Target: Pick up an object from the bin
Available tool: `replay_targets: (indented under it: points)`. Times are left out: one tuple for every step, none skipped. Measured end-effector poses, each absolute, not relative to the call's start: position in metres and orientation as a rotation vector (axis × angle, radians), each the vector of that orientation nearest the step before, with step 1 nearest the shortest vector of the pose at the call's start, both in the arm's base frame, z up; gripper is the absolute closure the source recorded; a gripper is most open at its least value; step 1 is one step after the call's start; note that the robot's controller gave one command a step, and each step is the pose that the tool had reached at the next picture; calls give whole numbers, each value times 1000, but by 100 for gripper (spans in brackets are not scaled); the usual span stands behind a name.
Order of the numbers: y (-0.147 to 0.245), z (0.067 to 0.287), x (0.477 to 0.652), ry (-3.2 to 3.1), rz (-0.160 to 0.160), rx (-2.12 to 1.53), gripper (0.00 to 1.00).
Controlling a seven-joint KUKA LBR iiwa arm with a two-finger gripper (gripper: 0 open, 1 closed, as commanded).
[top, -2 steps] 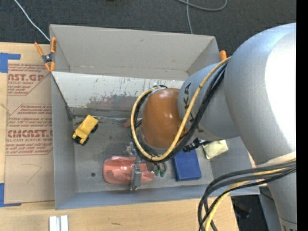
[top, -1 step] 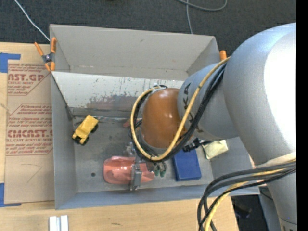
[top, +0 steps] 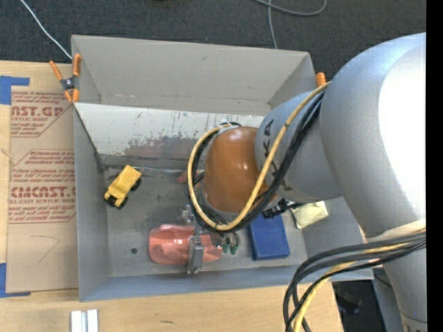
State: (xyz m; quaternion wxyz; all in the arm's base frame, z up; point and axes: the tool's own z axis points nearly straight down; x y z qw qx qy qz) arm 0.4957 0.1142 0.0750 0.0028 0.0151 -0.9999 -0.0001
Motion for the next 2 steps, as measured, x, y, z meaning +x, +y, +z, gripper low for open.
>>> replay_targets:
  points:
    - [114, 75, 496, -3136, -1, 47, 100]
    - [114, 75, 496, -3136, -1, 48, 100]
